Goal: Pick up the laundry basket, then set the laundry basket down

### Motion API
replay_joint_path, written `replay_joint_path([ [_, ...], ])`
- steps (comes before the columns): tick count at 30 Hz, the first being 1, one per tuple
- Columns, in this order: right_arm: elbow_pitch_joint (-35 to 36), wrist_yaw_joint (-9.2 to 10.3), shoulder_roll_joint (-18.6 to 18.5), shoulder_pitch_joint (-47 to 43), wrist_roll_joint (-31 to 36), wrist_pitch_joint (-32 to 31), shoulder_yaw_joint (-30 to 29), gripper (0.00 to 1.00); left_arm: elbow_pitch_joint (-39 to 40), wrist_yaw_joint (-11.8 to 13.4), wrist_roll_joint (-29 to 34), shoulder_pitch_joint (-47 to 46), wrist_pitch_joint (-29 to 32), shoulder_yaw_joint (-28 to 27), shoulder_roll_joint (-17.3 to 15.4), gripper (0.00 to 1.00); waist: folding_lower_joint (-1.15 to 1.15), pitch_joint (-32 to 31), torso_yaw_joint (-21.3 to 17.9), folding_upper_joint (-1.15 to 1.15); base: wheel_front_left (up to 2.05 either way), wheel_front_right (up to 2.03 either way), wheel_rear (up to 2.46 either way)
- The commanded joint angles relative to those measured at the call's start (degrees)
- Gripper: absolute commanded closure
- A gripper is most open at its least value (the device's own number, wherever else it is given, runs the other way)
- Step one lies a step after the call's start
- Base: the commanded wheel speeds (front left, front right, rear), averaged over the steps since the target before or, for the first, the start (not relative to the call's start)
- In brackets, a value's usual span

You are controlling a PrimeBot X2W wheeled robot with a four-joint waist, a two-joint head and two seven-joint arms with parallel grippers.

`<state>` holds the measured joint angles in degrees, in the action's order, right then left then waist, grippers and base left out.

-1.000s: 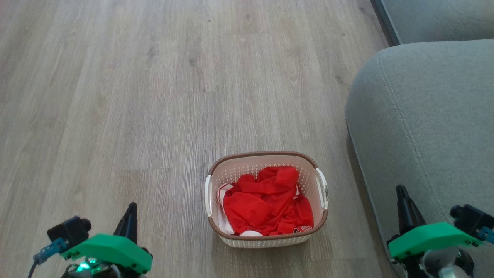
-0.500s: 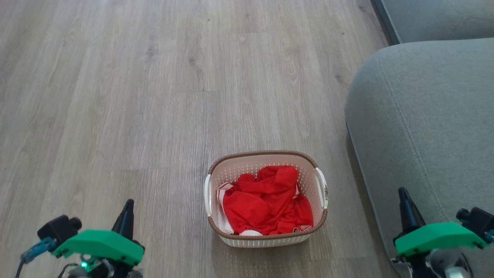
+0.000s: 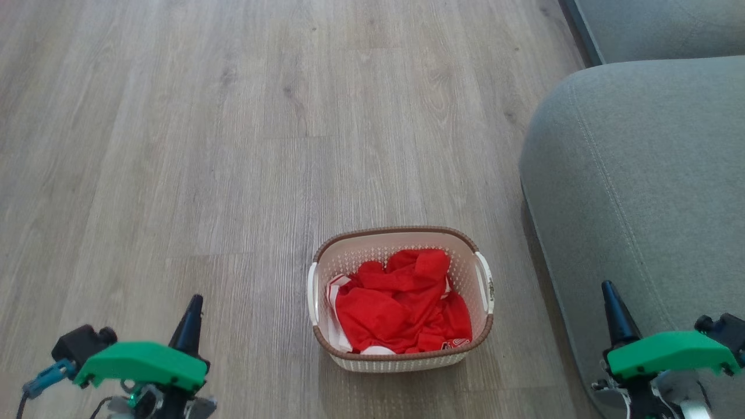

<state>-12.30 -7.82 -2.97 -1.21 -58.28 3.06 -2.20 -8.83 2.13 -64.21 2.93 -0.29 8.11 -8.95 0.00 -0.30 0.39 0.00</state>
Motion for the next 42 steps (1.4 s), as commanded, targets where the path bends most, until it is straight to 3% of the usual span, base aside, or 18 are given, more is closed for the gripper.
replay_joint_path([
  [1,1.47,0.20,-1.19,3.56,-1.87,-0.40,0.19,1.00,1.14,-0.74,-1.48,-4.05,0.23,-2.60,-0.20,1.00,0.00,0.01,-0.01,0.00,0.00,0.00,0.00],
  [42,-0.99,0.30,-1.30,6.48,-28.73,-6.44,-1.83,1.00,-3.90,-7.82,-23.43,-8.01,4.65,-11.20,4.07,1.00,0.00,0.38,-0.31,0.00,0.00,0.00,0.00],
])
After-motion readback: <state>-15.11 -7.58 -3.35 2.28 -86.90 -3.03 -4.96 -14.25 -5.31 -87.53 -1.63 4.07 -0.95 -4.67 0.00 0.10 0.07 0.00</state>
